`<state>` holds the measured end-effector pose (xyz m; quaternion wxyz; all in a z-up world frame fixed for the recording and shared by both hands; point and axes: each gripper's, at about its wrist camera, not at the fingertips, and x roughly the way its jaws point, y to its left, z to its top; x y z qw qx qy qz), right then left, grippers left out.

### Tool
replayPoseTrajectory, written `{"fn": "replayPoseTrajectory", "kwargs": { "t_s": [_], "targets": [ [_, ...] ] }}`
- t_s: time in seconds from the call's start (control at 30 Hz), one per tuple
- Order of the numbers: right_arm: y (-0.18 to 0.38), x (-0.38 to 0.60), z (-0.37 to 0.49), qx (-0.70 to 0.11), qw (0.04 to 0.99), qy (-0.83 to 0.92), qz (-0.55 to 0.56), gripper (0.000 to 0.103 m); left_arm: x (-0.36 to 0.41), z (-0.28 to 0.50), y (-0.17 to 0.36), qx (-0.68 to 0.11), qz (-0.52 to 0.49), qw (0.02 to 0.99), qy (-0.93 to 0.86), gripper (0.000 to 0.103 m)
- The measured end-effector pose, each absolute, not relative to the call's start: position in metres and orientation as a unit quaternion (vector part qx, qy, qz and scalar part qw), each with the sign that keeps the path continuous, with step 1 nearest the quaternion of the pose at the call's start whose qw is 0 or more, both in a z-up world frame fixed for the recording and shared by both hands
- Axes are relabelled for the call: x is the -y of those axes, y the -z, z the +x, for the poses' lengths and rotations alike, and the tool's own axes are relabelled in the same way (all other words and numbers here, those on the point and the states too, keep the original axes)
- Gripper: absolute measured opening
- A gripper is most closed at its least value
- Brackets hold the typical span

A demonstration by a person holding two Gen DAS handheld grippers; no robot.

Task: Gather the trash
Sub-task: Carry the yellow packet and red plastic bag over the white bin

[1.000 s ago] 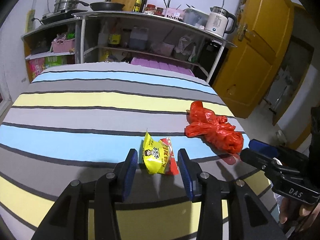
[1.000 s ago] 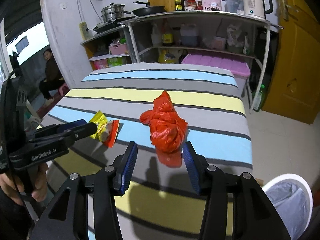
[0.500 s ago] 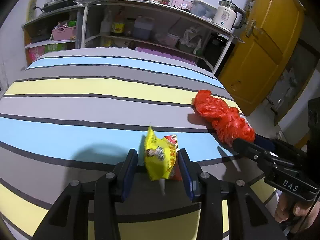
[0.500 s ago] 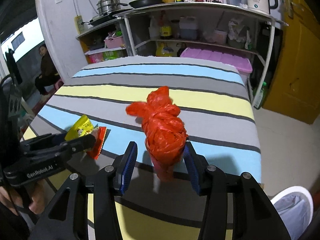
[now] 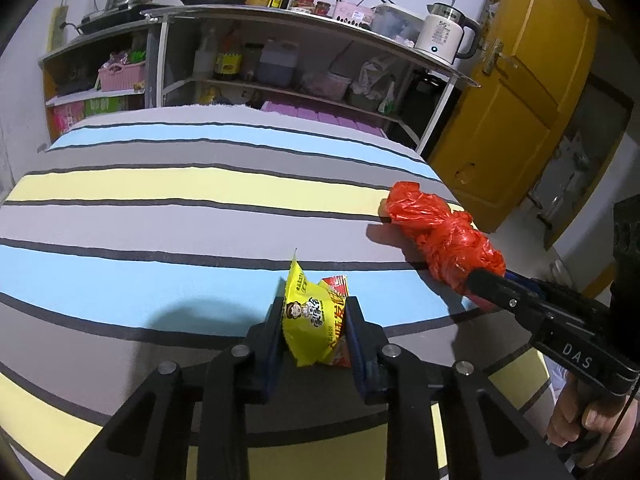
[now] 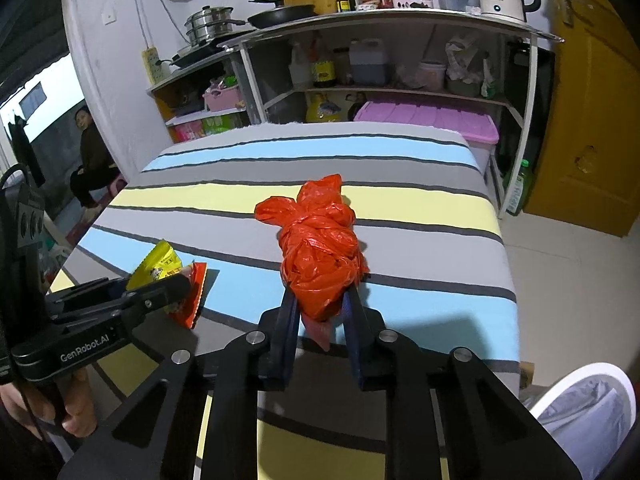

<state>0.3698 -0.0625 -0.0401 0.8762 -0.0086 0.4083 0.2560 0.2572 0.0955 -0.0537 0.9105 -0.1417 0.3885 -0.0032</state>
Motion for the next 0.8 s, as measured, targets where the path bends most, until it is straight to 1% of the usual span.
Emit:
{"fn": "replayPoseTrajectory", "kwargs": {
  "t_s": [0.3, 0.8],
  "targets": [
    [0.024, 0.084, 0.337, -0.391, 0.884, -0.256, 0.023, 0.021, -0.084, 0.232, 0.031, -0.366, -0.131, 0.921, 0.015, 0.027],
    [-0.013, 0.136, 0.259, -0.358, 0.906, -0.224, 0.043, 0.021, -0.026, 0.171, -0.011, -0.328, -0.104, 0.936, 0.067, 0.027]
  ]
}}
